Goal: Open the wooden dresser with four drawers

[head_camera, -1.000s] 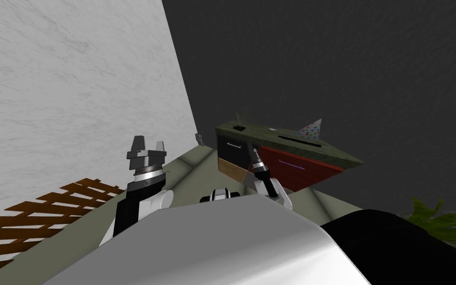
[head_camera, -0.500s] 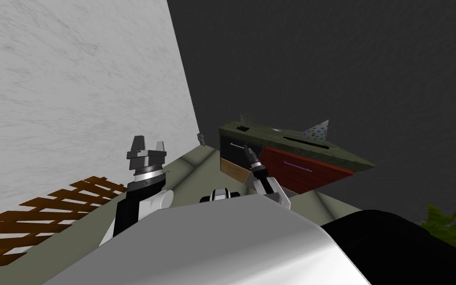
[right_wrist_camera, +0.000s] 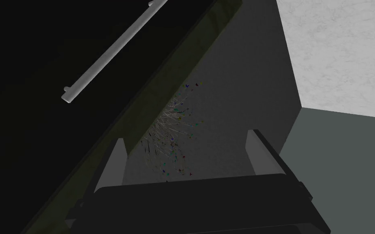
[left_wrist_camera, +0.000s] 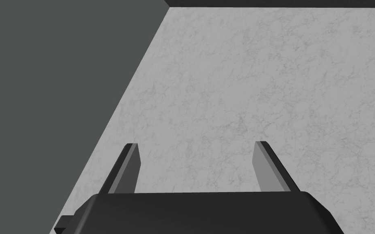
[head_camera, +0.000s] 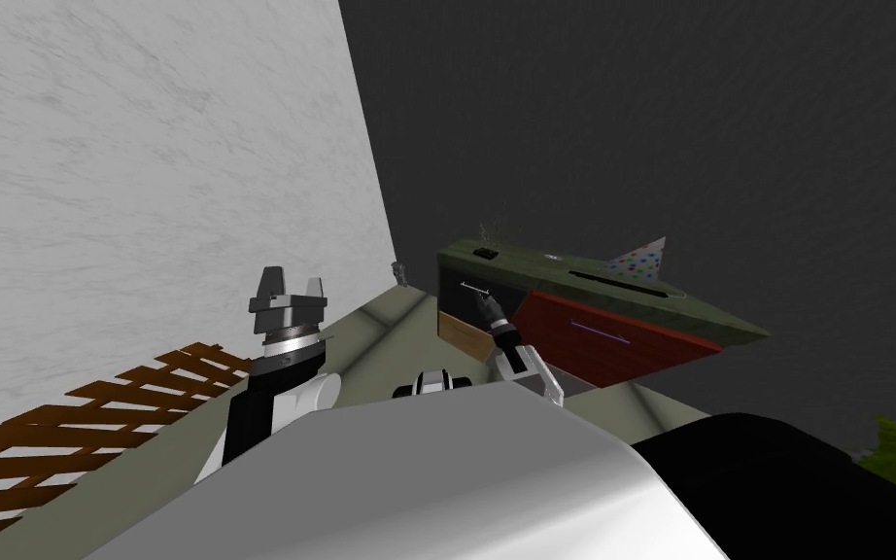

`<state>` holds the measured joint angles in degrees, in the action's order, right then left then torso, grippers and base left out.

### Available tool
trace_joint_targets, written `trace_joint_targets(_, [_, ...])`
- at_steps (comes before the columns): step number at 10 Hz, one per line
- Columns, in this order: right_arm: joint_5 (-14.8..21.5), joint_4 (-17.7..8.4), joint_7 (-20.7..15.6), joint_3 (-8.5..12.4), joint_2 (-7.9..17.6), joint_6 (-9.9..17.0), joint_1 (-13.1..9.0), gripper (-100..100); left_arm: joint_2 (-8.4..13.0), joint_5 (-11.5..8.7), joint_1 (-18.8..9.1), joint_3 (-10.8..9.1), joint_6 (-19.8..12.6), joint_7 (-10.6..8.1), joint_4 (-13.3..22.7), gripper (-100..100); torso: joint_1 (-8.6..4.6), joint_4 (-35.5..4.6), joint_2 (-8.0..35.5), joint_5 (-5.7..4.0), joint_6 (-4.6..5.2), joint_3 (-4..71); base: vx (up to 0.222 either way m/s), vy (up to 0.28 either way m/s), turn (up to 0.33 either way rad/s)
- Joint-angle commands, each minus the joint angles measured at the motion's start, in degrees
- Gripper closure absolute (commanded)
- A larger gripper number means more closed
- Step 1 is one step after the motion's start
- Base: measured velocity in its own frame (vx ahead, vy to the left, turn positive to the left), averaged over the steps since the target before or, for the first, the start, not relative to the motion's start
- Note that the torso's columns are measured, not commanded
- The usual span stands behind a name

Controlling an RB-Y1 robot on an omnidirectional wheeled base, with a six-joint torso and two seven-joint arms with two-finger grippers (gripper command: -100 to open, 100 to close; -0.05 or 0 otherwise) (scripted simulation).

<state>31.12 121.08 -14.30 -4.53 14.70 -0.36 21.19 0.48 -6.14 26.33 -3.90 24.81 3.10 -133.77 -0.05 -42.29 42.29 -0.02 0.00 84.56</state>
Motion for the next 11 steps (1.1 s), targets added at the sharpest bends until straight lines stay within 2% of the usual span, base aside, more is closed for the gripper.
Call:
trace_joint_targets(1, [3.88, -2.34, -1.68, -0.69, 0.77, 4.15, -1.25, -100, 0.00, 0.00, 0.00, 0.00, 0.00, 0.00, 0.00, 0, -0.02, 0.00, 0.00, 0.00, 0.01, 0.00, 0.018, 0.057, 0.050])
trace_joint_targets(2, [4.25, -2.34, -1.68, -0.69, 0.77, 4.83, -1.25, -100, 0.00, 0.00, 0.00, 0.00, 0.00, 0.00, 0.00, 0, 0.05, 0.00, -0.01, 0.01, 0.00, 0.01, 0.021, 0.048, 0.024])
trace_joint_targets(3, [6.28, -3.88, -2.73, -1.16, 1.32, 7.26, -2.02, -100, 0.00, 0.00, 0.00, 0.00, 0.00, 0.00, 0.00, 0, 0.05, 0.00, 0.00, 0.02, 0.01, 0.00, 0.022, 0.060, 0.040])
trace_joint_targets(4, [6.89, -3.88, -2.73, -1.16, 1.32, 7.56, -2.02, -100, 0.00, 0.00, 0.00, 0.00, 0.00, 0.00, 0.00, 0, 0.10, 0.01, -0.01, 0.03, 0.00, 0.01, 0.014, 0.056, 0.029])
trace_joint_targets(5, [9.06, -5.49, -3.80, -1.64, 1.89, 9.87, -2.81, -100, 0.00, 0.00, 0.00, 0.00, 0.00, 0.00, 0.00, 0, 0.07, 0.00, 0.02, 0.03, 0.01, -0.01, 0.033, 0.063, 0.045])
trace_joint_targets(6, [9.56, -5.49, -3.80, -1.64, 1.89, 10.33, -2.81, -100, 0.00, 0.00, 0.00, 0.00, 0.00, 0.00, 0.00, 0, 0.07, 0.01, -0.05, 0.02, -0.01, 0.03, 0.028, 0.056, 0.028])
trace_joint_targets(7, [11.72, -7.18, -4.87, -2.12, 2.46, 12.34, -3.62, -100, 0.00, 0.00, 0.00, 0.00, 0.00, 0.00, 0.00, 0, 0.04, 0.01, -0.01, 0.02, 0.01, 0.02, 0.029, 0.071, 0.050])
trace_joint_targets(8, [12.24, -7.18, -4.87, -2.12, 2.46, 13.14, -3.62, -100, 0.00, 0.00, 0.00, 0.00, 0.00, 0.00, 0.00, 0, 0.09, 0.01, -0.01, 0.02, 0.00, 0.01, 0.024, 0.062, 0.023])
trace_joint_targets(9, [14.66, -8.95, -5.95, -2.60, 3.07, 15.04, -4.45, -100, 0.00, 0.00, 0.00, 0.00, 0.00, 0.00, 0.00, 0, 0.05, 0.00, 0.02, 0.02, 0.01, -0.01, 0.031, 0.057, 0.047])
trace_joint_targets(10, [14.92, -8.95, -5.95, -2.60, 3.07, 15.97, -4.45, -100, 0.00, 0.00, 0.00, 0.00, 0.00, 0.00, 0.00, 0, 0.03, 0.00, -0.01, 0.01, 0.00, 0.01, 0.021, 0.048, 0.028])
trace_joint_targets(11, [17.13, -10.78, -7.02, -3.08, 3.71, 18.18, -5.29, -100, 0.00, 0.00, 0.00, 0.00, 0.00, 0.00, 0.00, 0, 0.00, 0.00, 0.02, 0.01, 0.01, -0.01, 0.022, 0.065, 0.036])
